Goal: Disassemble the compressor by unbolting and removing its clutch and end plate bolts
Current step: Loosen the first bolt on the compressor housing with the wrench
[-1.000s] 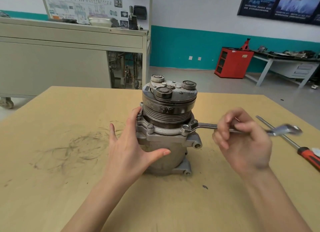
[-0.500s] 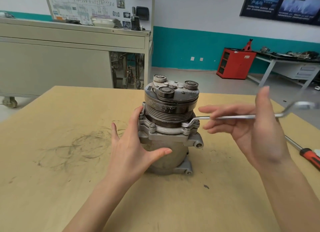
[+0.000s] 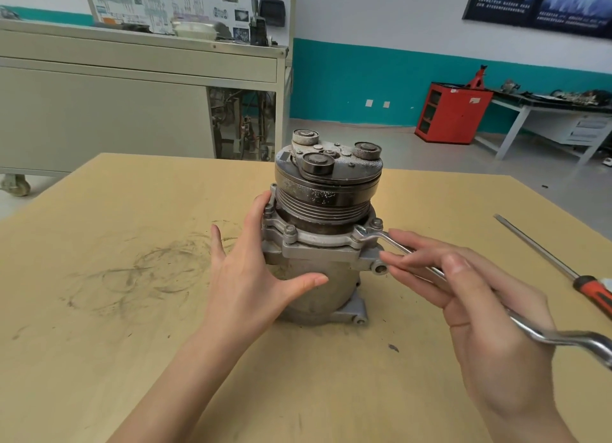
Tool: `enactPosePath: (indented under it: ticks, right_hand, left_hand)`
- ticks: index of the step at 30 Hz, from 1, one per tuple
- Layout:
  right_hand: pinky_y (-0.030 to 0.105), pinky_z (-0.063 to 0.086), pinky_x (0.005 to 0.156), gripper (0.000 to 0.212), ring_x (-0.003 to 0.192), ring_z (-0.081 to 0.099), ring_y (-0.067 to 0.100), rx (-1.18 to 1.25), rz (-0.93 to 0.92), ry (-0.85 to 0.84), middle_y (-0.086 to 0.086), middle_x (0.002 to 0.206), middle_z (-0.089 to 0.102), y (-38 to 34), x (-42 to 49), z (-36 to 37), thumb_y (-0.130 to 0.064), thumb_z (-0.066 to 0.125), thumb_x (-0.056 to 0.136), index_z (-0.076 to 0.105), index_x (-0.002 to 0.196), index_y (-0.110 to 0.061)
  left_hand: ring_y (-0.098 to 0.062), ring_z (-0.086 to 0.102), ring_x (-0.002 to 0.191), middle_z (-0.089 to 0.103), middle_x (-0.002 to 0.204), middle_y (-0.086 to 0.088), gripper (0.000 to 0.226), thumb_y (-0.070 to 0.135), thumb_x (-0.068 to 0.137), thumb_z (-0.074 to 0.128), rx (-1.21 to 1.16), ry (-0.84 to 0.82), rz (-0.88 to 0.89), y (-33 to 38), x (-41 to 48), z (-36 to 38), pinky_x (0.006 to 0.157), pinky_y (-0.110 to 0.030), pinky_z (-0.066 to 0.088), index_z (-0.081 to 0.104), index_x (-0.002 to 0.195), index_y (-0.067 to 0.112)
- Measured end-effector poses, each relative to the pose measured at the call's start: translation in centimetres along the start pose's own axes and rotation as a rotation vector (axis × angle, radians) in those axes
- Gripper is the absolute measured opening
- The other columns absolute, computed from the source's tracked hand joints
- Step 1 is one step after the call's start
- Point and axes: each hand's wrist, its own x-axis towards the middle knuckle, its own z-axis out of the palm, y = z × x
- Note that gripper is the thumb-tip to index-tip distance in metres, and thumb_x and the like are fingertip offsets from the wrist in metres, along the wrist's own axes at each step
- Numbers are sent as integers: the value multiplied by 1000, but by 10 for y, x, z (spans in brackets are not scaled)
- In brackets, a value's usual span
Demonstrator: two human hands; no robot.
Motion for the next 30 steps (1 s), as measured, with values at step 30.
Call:
enactPosePath:
  ticks: [30]
  right_hand:
    - [15,54,64,31,73,70,15,413,200,-148,9,86,73,16,79,-29,-21,48,89,74,75,-13]
  left_hand:
    - [27,22,109,30,132,39,105,78,53,58,2,-7,-10,3,-2,-1,119,-51,0,14,142,45]
